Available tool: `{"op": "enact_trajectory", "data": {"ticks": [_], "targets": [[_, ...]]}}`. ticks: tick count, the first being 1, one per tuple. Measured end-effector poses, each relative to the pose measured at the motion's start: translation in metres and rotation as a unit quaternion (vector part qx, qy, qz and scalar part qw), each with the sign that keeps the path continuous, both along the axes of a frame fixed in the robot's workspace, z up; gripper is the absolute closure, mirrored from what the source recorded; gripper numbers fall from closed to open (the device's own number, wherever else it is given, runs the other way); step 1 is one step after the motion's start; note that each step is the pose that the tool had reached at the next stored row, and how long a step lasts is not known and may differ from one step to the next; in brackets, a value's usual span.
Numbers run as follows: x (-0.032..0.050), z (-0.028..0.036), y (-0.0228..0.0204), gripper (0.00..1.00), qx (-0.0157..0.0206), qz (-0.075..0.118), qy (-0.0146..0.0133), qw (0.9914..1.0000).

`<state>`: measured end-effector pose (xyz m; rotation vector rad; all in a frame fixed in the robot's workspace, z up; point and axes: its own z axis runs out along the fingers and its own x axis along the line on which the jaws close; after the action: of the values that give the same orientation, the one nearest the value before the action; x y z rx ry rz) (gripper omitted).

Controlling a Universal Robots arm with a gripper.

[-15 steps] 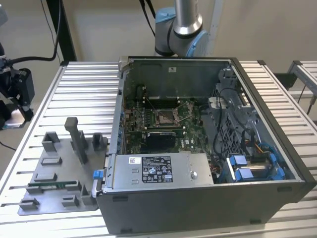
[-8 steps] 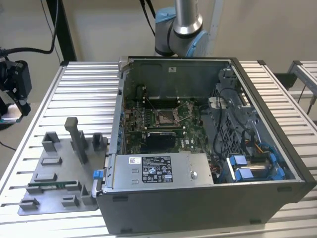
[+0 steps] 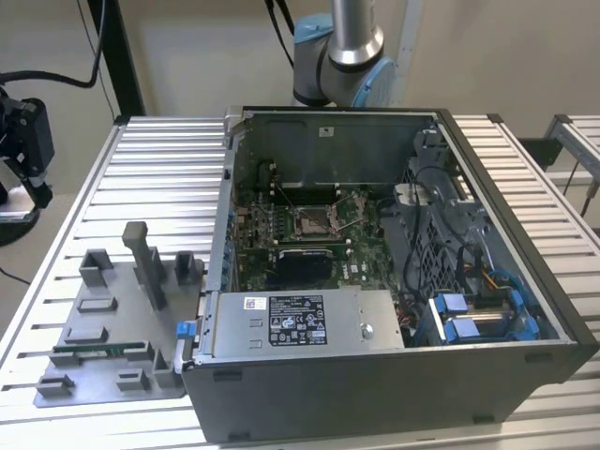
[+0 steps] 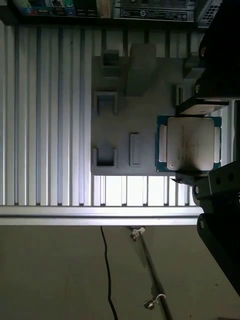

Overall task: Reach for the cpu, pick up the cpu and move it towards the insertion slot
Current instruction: 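Pick up the cpu and move it towards the insertion slot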

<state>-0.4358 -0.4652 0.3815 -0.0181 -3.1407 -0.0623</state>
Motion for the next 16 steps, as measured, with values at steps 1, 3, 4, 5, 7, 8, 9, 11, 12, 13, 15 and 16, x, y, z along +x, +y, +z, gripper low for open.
{"op": "enact_trajectory", "data": {"ticks": [1,3,4,5,7,8,9,11,12,13,15,16], "targets": [[0.0,0.0015,0.0,1.0,0.0,0.0,0.0,1.0],[0.0,0.0035,0.0,1.0,0.0,0.0,0.0,1.0],[0.0,0.0042,0.0,1.0,0.0,0.0,0.0,1.0],[0.0,0.005,0.0,1.0,0.0,0.0,0.0,1.0],[0.0,0.007,0.0,1.0,0.0,0.0,0.0,1.0],[0.0,0.0083,0.0,1.0,0.0,0.0,0.0,1.0],[0.0,0.0095,0.0,1.0,0.0,0.0,0.0,1.0],[0.0,0.0113,0.0,1.0,0.0,0.0,-0.0001,1.0],[0.0,0.0116,0.0,1.0,0.0,0.0,-0.0001,1.0],[0.0,0.012,0.0,1.0,0.0,0.0,-0.0001,1.0],[0.0,0.0122,0.0,1.0,0.0,0.0,0.0,1.0],[0.0,0.0122,0.0,1.0,0.0001,0.0,-0.0001,1.0]]}}
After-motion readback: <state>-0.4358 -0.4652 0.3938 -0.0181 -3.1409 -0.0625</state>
